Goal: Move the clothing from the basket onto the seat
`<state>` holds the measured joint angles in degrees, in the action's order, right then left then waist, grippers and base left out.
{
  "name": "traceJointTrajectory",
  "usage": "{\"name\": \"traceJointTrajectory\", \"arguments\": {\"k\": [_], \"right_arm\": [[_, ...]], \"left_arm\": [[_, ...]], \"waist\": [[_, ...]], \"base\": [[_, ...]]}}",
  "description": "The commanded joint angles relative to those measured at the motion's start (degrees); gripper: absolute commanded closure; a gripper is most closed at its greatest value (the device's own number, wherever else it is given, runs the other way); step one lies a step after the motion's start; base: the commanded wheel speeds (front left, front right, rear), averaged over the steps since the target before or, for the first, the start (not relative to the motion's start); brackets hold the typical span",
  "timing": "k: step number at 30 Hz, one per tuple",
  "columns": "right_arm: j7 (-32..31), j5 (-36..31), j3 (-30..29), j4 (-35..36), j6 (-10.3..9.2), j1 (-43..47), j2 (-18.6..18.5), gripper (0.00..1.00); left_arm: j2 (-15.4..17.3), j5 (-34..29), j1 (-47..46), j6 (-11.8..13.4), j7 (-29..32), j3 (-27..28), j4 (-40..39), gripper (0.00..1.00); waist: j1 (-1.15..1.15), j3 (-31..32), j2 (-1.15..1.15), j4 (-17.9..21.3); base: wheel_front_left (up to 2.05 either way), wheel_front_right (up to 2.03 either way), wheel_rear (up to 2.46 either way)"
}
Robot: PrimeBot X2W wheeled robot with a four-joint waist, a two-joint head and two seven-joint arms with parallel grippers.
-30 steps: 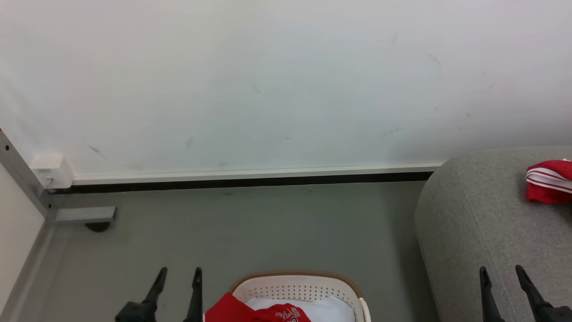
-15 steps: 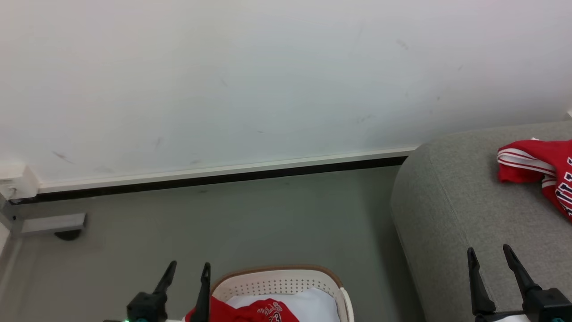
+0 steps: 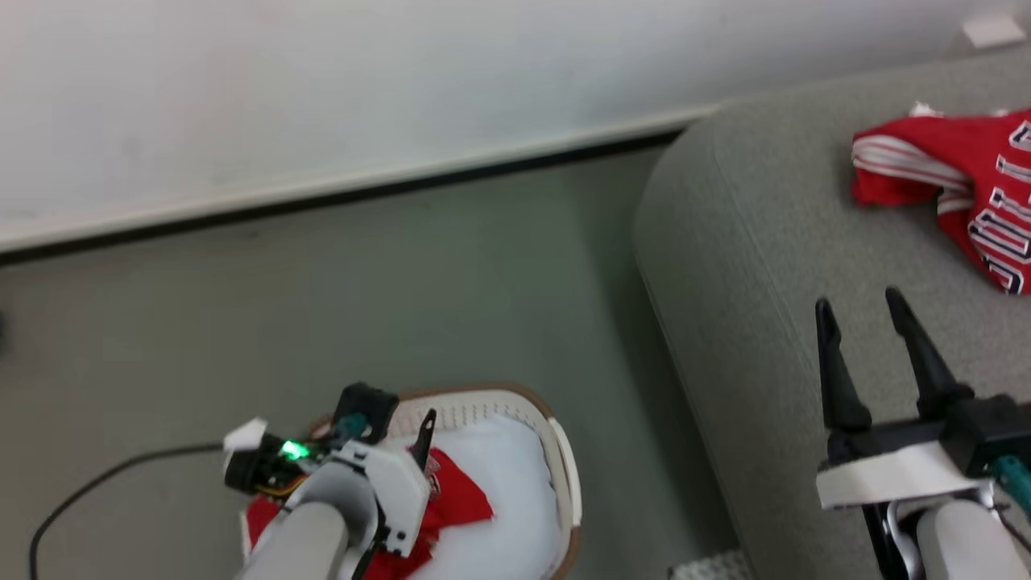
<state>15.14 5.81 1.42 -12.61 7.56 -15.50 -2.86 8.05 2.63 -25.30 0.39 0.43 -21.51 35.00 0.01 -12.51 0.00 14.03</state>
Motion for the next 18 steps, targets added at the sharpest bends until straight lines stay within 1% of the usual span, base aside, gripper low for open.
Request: {"name": "traceJointTrajectory", "arguments": {"k": [1, 3, 6, 9, 14, 18], "right_arm": [[0.0, 0.8, 0.4, 0.8, -0.14, -1.9, -0.1, 0.0], [0.0, 2.2, 1.1, 1.6, -0.14, -3.9, -0.1, 0.0], [0.0, 3.9, 2.1, 3.2, -0.14, -7.2, 0.0, 0.0], [0.0, 5.3, 3.2, 5.0, -0.14, -9.9, 0.0, 0.0], [0.0, 7.2, 3.8, 8.4, -0.14, -13.5, 0.0, 0.0], [0.0, 9.0, 3.9, 10.9, -0.14, -15.8, 0.0, 0.0]], "left_arm": [[-0.1, -0.3, -1.9, -0.3, 1.4, -0.1, 1.7, 0.0], [0.3, -1.6, -4.9, -1.0, 4.0, -1.3, 5.1, 0.0], [0.8, -2.6, -8.8, -1.0, 6.2, -2.1, 9.4, 0.0], [1.5, -3.9, -12.1, -0.4, 7.9, -2.7, 13.6, 0.0], [2.7, -4.8, -17.4, 1.4, 10.6, -2.8, 19.8, 0.0], [3.7, -5.0, -21.0, 2.1, 10.4, -2.8, 22.9, 0.0]], "waist": [[-0.01, -8.1, 0.0, 4.6], [-0.01, -11.7, 0.0, 5.9], [-0.01, -17.4, 0.0, 7.5], [-0.01, -22.8, 0.0, 8.4], [-0.01, -29.7, 0.0, 8.9], [-0.01, -34.1, 0.0, 9.3]], "base": [[0.0, 0.0, 0.0], [0.0, 0.0, 0.0], [0.0, 0.0, 0.0], [0.0, 0.0, 0.0], [0.0, 0.0, 0.0], [0.0, 0.0, 0.0]]}}
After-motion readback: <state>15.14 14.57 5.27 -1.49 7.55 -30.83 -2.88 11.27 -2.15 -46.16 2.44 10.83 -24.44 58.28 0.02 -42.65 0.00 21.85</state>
